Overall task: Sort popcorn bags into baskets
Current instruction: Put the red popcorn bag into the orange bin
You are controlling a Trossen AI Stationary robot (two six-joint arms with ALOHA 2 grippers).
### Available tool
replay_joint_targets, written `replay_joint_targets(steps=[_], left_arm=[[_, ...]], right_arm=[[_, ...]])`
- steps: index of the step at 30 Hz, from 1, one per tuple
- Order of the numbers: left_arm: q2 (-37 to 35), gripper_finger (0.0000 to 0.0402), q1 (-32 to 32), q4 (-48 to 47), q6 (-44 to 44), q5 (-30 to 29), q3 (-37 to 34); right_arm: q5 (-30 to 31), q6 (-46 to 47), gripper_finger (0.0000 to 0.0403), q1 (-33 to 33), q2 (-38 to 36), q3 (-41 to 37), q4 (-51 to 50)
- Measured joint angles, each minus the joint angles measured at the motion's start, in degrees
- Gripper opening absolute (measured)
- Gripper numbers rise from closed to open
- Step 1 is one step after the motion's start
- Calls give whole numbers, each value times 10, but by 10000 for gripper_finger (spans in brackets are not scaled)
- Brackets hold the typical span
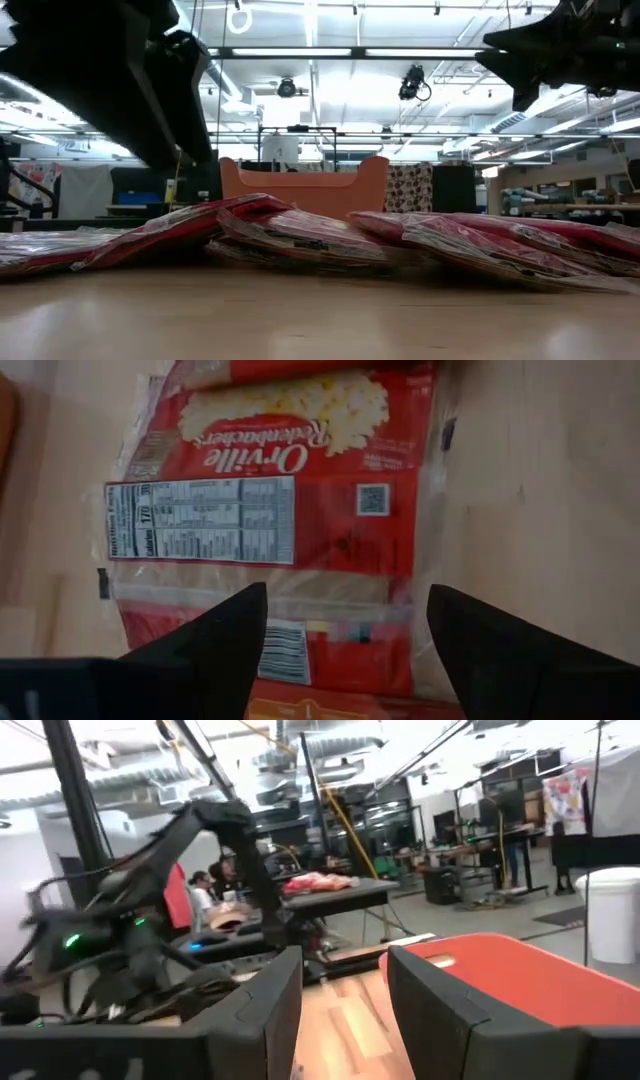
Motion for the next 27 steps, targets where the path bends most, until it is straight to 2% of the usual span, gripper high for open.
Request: replay_joint_targets(steps=[4,9,21,24,27], left_arm=[[59,279,-19,-57,-33,-18,69],[114,279,-33,-112,-67,-37,120],[159,277,-12,-140,-102,-27,129],[159,260,-7,-154,-116,-29,129],[159,217,-4,-161,-116,-19,129]], right_arm=[[-23,-3,154,3,0,12,-8],[-24,-10,154,3,0,12,-24],[-24,-26,154,3,0,12,-37],[-24,-26,154,3,0,12,-38],[-24,-26,154,3,0,12,-38]])
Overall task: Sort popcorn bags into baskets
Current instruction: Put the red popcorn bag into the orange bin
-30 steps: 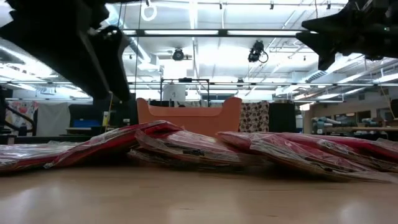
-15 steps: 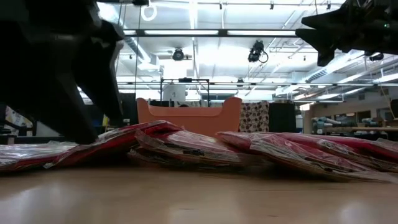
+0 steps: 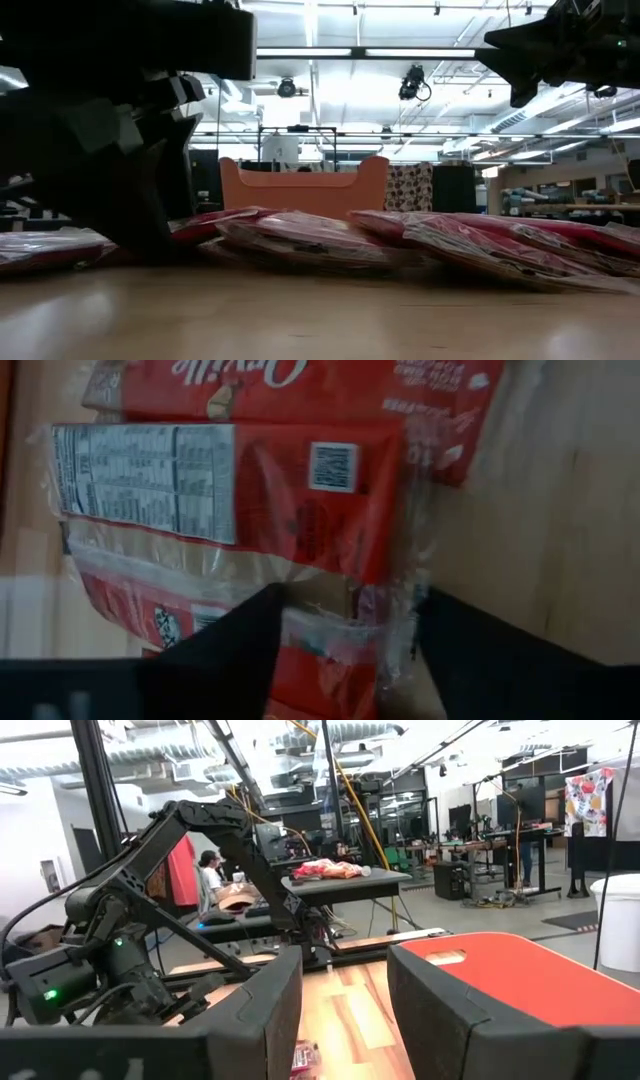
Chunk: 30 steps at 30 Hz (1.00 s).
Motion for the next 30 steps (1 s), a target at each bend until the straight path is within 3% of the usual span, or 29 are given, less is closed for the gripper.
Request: replay_joint_targets(steps=[5,8,10,16,24,30], left_arm=[[0,107,8,-50,-2,19,33],[-2,35,21,-95,43,36,73],[-9,11,36,-122,78,55,104],[-67,6,106,-183,125,104,153],[-198,3,257,-178,173,158,162],[-267,2,379,-137,261,205,162]], right_arm=[[0,0,154,0,0,0,0],[0,0,154,0,0,0,1],[0,0,154,0,0,0,1],[0,1,154,0,0,0,1],[-3,58,154,0,2,0,-25],[-42,98,154,0,2,0,-32]])
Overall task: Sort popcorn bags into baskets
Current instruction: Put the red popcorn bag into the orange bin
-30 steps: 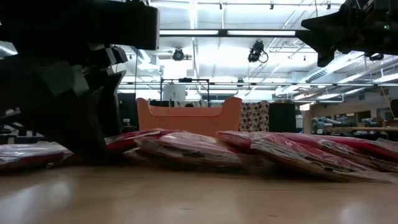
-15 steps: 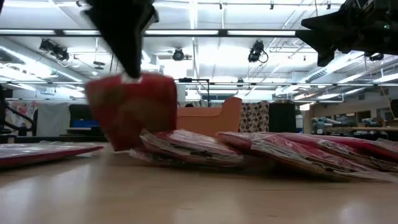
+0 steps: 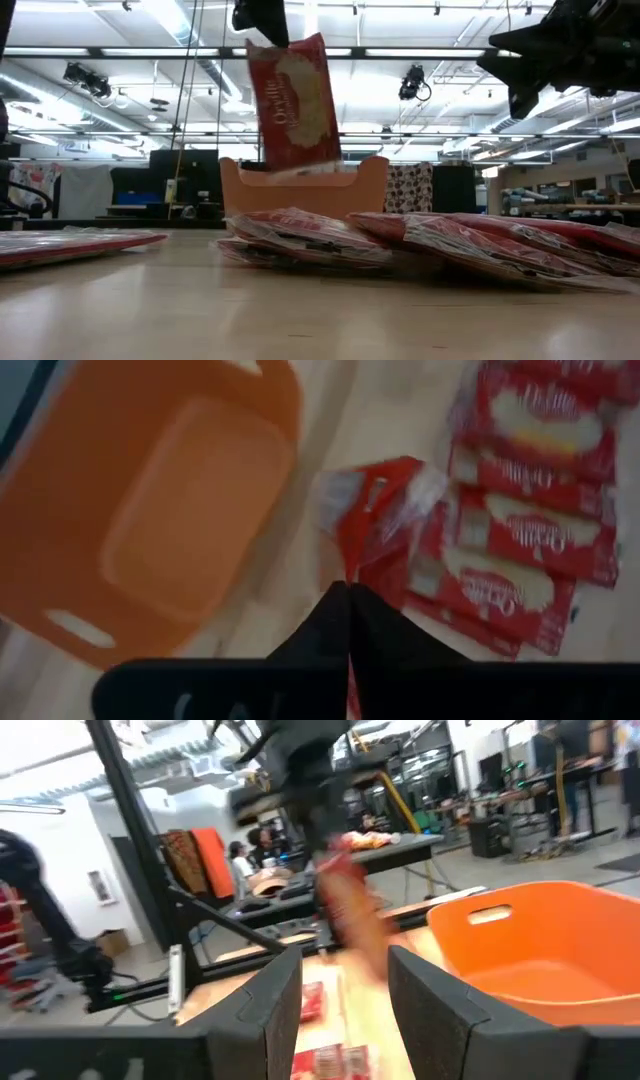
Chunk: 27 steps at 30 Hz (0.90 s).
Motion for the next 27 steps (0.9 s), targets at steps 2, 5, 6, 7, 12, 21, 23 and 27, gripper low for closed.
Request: replay_joint_targets(steps=[2,5,6,7,12,21,23,27], left_arm=[[-10,2,42,26,32,23,0],[-14,1,103,70,76,46,0],[-14,1,123,89,87,62,0],[-10,1,142,105,91,78,-1],[23,1,217,153,81,125,-2],[120,3,274,177,9,242,-2],[133,3,284,175,5,245,-2],[146,4,303,136,10,215,-2]], right_arm=[[-5,11,154,0,0,0,0],[-8,14,154,0,0,0,-1],[-9,14,154,0,0,0,-3],[-9,14,154,0,0,0,-4],[-9,14,154,0,2,0,-3],[-6,8,154,0,2,0,0],[-7,9,154,0,2,0,-4],[-7,9,154,0,2,0,-14]])
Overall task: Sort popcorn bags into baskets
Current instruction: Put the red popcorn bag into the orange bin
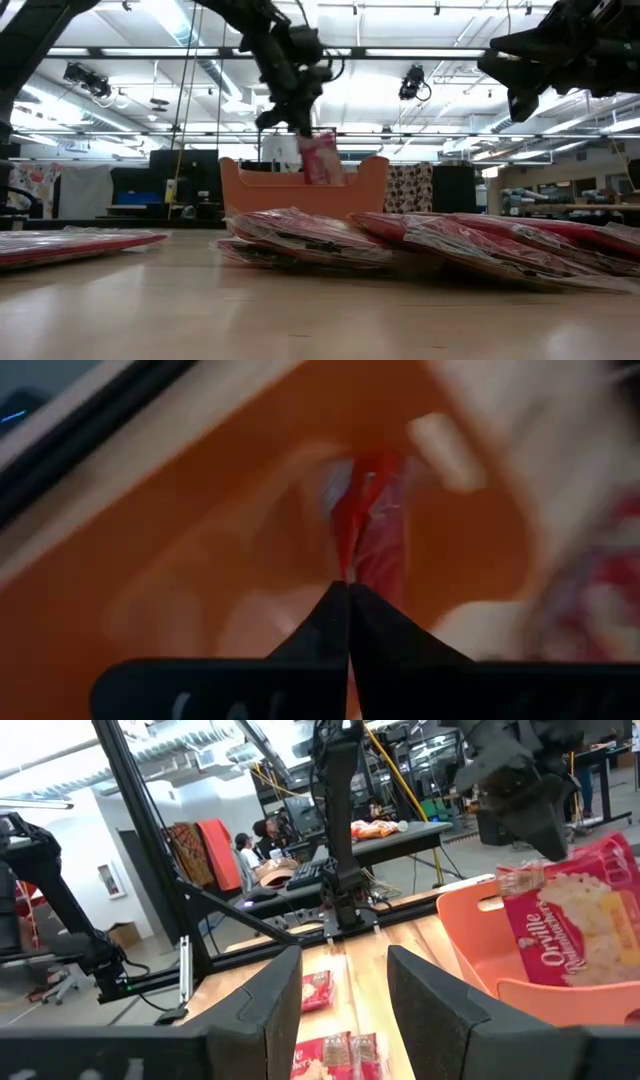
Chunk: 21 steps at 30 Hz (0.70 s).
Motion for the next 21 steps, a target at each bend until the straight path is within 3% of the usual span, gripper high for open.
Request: replay_joint_targets(steps=[4,9,16,21], left_arm=[[5,5,11,-67,16,-67,0],[9,11,12,-99,20,-79,0],[9,100,-12,-131,80,-148,5],[9,138,-55,-155,159,-147,39]], right_arm=[[-1,-1,154,0,0,0,-3],[-1,-4,154,0,0,0,-3],[-1,-6,154,0,0,0,-7],[-1,-5,154,0,0,0,-18]])
